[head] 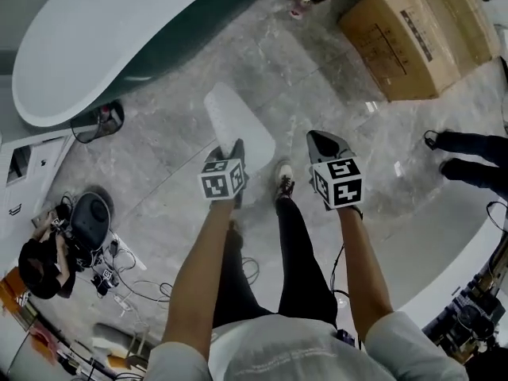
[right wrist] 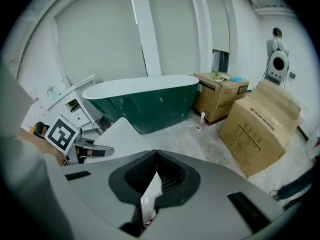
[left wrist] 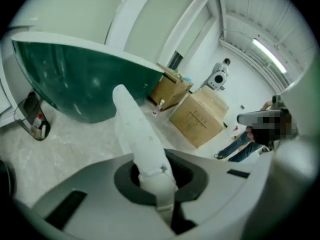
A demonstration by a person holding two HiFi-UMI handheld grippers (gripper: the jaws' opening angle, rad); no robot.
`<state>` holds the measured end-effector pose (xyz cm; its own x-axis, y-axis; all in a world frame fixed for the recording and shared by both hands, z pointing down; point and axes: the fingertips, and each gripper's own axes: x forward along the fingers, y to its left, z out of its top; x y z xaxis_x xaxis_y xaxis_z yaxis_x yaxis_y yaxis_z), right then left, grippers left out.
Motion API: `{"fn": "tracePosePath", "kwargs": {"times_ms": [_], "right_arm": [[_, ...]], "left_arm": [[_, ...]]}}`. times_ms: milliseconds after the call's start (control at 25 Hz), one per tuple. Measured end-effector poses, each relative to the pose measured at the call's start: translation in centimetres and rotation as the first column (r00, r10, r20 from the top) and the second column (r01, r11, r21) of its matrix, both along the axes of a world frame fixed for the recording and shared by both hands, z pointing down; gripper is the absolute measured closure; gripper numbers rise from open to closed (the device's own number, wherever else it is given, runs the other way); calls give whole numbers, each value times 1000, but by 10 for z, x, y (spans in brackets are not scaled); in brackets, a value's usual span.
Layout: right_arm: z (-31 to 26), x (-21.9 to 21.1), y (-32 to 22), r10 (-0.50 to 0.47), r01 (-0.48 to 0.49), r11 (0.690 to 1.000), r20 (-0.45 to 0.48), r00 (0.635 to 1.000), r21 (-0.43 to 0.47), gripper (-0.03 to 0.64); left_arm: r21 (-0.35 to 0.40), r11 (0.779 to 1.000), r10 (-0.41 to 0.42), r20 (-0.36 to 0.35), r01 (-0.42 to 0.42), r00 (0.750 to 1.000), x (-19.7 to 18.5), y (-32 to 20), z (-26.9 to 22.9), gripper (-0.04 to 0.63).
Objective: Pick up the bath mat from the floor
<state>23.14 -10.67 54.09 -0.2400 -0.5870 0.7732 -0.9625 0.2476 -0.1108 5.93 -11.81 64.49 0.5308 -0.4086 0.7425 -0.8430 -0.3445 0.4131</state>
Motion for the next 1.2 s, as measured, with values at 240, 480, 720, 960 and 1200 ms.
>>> {"fn": "tracePosePath", "kwargs": {"times_ms": [240,480,720,960,1200], "right_arm": [[-107,-35,35,-13,13,996,-3,1000,85,601],[-217,-57,57,-7,16,975,-41,999,222,601],[-322,-86,84,-12,48,927,-97,995,373,601],[-409,-116,102,-15,81,848,-129,992,525,601],[-492,-139,124,-18,102,752,-134,991,651,601]], "left_arm": [[129,991,45,3,-45,999,-53,39,-126,563],[321,944,71,14,-72,997,-108,62,-246,561],[526,843,105,51,-116,993,-143,80,-361,561],[711,691,136,48,-129,990,-159,88,-471,561],[850,516,162,26,-107,986,-165,103,-579,561]]}}
